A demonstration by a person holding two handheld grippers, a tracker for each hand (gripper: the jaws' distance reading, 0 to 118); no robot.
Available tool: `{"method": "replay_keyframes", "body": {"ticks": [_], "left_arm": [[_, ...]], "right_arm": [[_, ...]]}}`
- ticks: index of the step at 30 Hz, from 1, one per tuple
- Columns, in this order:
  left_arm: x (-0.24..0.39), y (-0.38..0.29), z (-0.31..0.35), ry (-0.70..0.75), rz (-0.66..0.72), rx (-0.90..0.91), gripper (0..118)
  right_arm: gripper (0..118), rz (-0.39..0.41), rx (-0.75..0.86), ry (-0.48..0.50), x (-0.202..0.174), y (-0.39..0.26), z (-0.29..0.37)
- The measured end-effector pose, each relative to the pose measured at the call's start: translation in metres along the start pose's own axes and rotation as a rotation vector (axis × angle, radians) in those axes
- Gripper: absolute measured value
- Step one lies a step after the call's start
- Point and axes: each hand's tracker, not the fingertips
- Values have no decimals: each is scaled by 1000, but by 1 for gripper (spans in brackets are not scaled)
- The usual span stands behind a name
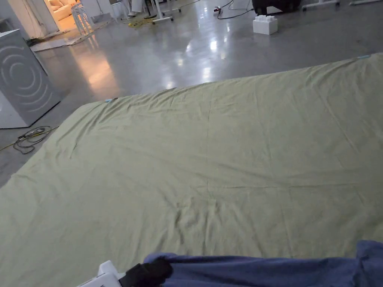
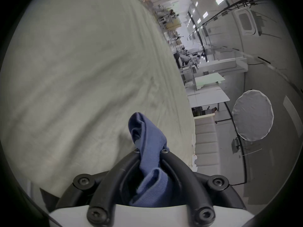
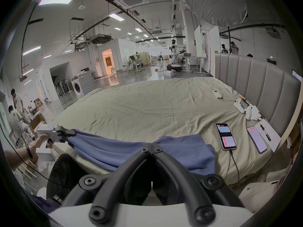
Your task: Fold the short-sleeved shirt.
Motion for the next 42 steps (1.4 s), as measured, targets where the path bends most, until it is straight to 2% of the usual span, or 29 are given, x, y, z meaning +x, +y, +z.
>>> {"method": "replay_keyframes", "body": {"ticks": [4,7,9,12,15,16,18,21,22,25,26,27,29,30,32,34,35,36,37,38,40,42], "left_arm": [[13,28,37,72,-104,100,12],[40,28,59,206,-299,107,12],[65,13,57,225,-401,109,12],[100,-29,30,122,-447,105,12],[126,-85,-18,41,-440,44,12],[133,-103,-37,52,-445,18,12],[142,-136,-76,96,-554,-105,12],[147,-171,-110,138,-647,-171,12],[148,-180,-120,158,-660,-201,17],[148,-192,-139,193,-687,-209,76],[149,-191,-142,166,-683,-253,90],[151,-190,-143,134,-674,-315,91],[165,-185,-124,125,-713,-276,91],[174,-177,-110,116,-764,-203,90],[180,-158,-82,93,-754,-120,89],[175,-138,-61,97,-563,-105,84],[167,-135,-57,90,-474,-113,68],[157,-133,-54,57,-402,-119,42],[148,-137,-56,23,-389,-116,11],[142,-141,-63,42,-385,-112,4],[129,-151,-88,108,-413,-181,4],[117,-163,-115,80,-372,-244,4]], "right_arm": [[0,-20,11,-12,8,-5,1],[0,-54,17,-6,12,-9,1],[0,-74,14,1,15,-12,-1],[0,-93,6,-20,15,-14,-3],[0,-66,33,-55,17,-13,6],[0,-69,35,-55,19,-13,10],[0,-86,43,-64,26,-15,18],[0,-100,38,-145,35,-20,24],[0,-97,42,-169,37,-23,26],[0,-118,29,-178,43,-29,26],[0,-127,23,-177,44,-31,24],[0,-133,10,-175,45,-34,22],[0,-135,-1,-174,47,-39,17],[0,-144,-11,-167,49,-42,14],[0,-169,-25,-141,51,-47,7],[0,-190,-38,-119,54,-54,2],[0,-198,-42,-113,55,-55,1],[0,-205,-45,-109,55,-57,1],[0,-211,-46,-108,54,-58,1],[0,-215,-48,-108,54,-58,2],[0,-217,-53,-111,55,-60,6],[0,-215,-54,-117,56,-61,11]]}}
